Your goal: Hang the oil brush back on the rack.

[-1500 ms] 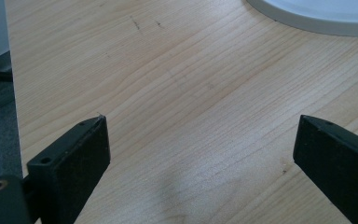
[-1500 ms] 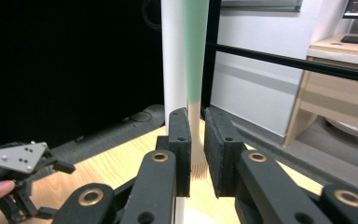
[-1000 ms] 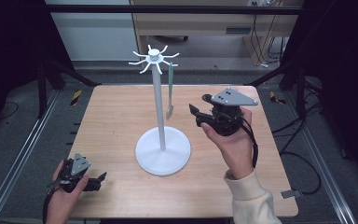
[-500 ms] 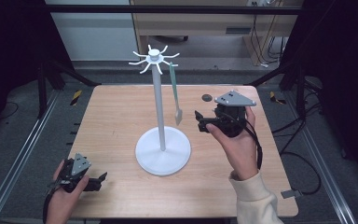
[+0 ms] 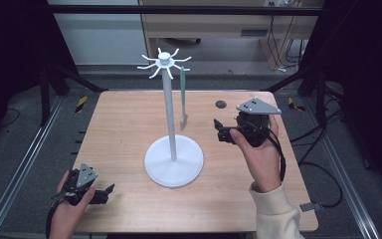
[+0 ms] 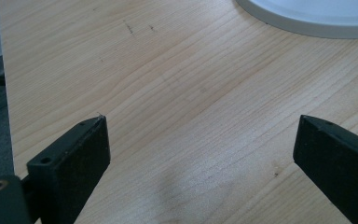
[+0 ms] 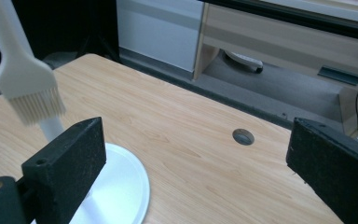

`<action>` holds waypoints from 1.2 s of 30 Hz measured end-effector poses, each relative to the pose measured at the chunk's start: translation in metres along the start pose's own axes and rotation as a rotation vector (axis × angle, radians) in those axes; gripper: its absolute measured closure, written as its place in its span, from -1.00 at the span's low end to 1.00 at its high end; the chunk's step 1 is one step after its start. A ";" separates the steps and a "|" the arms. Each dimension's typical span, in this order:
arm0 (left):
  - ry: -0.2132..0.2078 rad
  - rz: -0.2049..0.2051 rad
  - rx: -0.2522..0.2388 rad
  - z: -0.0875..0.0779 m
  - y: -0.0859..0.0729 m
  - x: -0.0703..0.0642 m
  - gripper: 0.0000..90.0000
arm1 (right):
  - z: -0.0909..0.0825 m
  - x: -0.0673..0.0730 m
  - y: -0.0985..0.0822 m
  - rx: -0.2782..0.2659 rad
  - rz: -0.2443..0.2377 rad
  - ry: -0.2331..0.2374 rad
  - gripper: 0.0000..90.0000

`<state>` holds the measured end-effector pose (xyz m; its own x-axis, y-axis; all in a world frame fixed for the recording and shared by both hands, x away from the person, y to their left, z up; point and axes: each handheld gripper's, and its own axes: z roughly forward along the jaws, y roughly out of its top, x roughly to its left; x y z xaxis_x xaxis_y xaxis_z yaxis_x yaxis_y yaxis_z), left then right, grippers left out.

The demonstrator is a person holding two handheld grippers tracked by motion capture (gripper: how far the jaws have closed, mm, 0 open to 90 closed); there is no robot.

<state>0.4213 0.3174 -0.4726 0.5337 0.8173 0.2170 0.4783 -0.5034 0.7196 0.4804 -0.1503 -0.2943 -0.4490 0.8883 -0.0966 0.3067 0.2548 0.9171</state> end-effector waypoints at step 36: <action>-0.019 -0.001 -0.011 0.001 0.001 0.000 -0.94 | 0.010 -0.047 -0.043 0.094 0.039 -0.040 -0.81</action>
<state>0.4220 0.3168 -0.4725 0.5466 0.8124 0.2032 0.4713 -0.4991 0.7272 0.4968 -0.1994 -0.3332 -0.4021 0.9122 -0.0787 0.4016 0.2530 0.8802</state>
